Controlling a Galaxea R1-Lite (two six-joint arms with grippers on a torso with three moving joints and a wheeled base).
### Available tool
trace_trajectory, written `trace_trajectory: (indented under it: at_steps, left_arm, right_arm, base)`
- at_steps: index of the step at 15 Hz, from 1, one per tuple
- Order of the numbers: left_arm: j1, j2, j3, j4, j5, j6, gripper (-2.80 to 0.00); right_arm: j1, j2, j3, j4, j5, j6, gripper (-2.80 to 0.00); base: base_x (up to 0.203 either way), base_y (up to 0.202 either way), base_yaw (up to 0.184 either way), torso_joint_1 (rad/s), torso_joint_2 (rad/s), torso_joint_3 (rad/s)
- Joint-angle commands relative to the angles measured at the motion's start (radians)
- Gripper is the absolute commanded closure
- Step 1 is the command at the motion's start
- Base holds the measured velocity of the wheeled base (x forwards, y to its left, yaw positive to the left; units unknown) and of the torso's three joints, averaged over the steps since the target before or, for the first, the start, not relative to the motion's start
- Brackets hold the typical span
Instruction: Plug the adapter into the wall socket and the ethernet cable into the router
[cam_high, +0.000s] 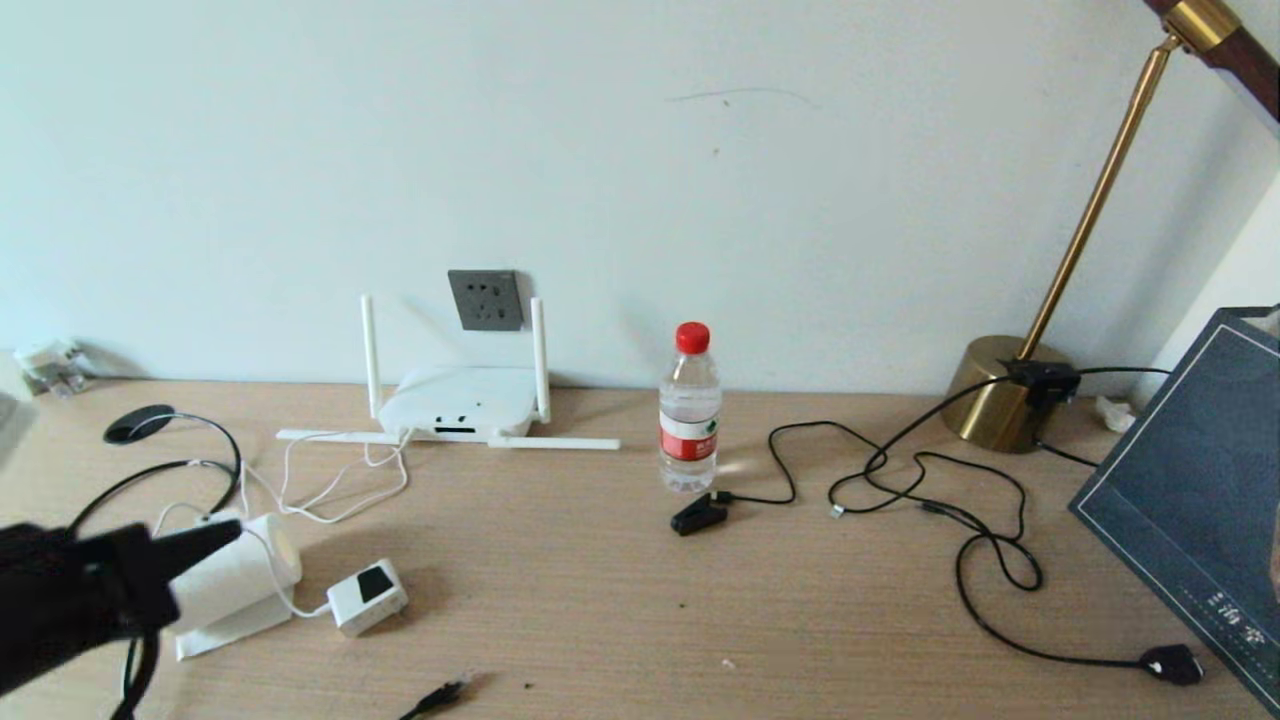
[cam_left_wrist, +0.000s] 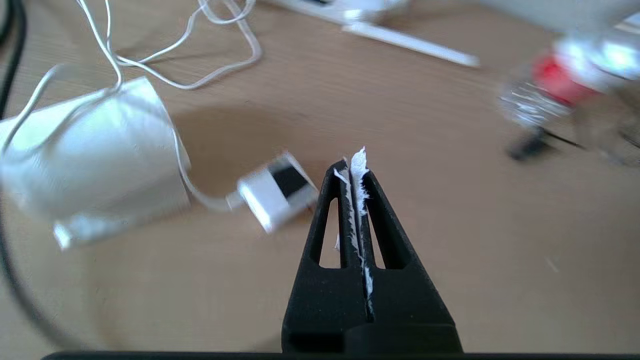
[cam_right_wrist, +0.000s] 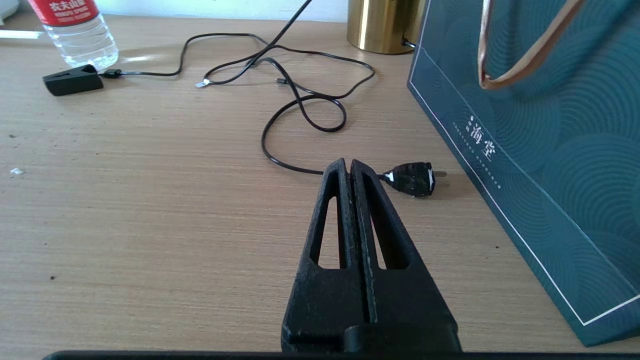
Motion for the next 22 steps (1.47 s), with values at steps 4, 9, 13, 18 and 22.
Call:
trace_trajectory:
  at_steps: [4,9,13,18,22]
  left_arm:
    - [0.058,0.473,-0.119,-0.15,-0.005,0.014,-2.8]
    - [0.074,0.619,-0.216,-0.147,0.037,0.018,-2.8]
    - [0.066,0.664,-0.25,-0.052,0.041,0.015,-2.8]
    - [0.049,0.662,-0.237,-0.001,0.021,-0.009,-2.8]
    - [0.013,0.658,-0.22,0.027,0.04,-0.001,-2.8]
  right_arm:
    - [0.0,0.001,0.0,0.0,0.0,0.0,0.0]
    - [0.0,0.001,0.0,0.0,0.0,0.0,0.0]
    - [0.0,0.001,0.0,0.0,0.0,0.0,0.0]
    - [0.0,0.001,0.0,0.0,0.0,0.0,0.0]
    - [0.0,0.001,0.0,0.0,0.0,0.0,0.0]
  base:
    - [0.0,0.0,0.0,0.0,0.0,0.0]
    - [0.0,0.0,0.0,0.0,0.0,0.0]
    - [0.0,0.0,0.0,0.0,0.0,0.0]
    - [0.0,0.0,0.0,0.0,0.0,0.0]
    - [0.0,0.0,0.0,0.0,0.0,0.0]
